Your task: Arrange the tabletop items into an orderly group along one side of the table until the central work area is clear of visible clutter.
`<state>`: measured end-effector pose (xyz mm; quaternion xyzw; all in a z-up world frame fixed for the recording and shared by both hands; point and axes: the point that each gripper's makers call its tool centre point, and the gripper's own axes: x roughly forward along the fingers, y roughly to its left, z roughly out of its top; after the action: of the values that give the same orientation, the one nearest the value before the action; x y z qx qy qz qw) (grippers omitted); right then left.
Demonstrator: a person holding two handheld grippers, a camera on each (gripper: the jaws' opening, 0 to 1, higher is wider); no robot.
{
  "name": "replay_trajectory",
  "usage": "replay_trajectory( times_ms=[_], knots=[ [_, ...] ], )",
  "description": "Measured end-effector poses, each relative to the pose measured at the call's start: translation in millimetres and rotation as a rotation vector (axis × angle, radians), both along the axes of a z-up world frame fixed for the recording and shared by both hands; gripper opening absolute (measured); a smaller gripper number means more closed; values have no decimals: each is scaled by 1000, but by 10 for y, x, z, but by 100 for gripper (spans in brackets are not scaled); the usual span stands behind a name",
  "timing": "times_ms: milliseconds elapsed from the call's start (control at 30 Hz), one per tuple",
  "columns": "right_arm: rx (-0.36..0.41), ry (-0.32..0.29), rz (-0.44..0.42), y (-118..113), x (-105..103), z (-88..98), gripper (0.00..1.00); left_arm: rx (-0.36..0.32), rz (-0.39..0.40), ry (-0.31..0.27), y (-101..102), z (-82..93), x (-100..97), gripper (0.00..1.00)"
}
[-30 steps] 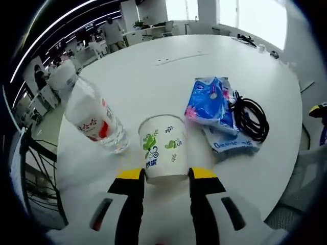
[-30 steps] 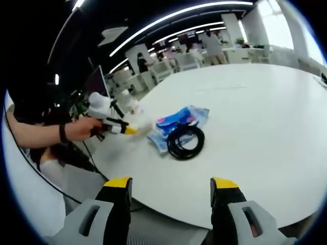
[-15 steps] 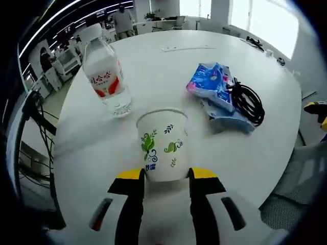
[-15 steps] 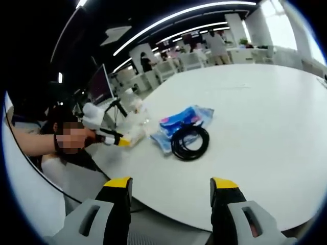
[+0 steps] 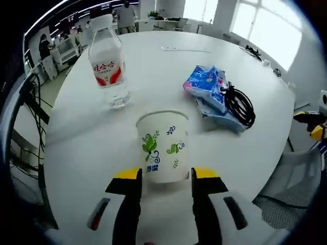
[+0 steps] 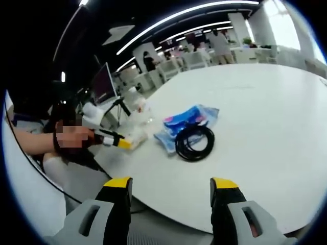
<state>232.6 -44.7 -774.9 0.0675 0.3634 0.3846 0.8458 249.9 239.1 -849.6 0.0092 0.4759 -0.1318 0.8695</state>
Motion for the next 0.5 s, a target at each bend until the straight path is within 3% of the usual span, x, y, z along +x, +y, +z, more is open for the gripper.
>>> replay_trajectory(
  times_ms=[267, 500],
  knots=[
    [0, -5, -15, -76, 27, 7, 63, -43, -9, 36, -45, -133, 110, 47],
    [0, -2, -37, -101, -28, 0, 63, -115, 15, 83, -160, -308, 79, 53]
  ],
)
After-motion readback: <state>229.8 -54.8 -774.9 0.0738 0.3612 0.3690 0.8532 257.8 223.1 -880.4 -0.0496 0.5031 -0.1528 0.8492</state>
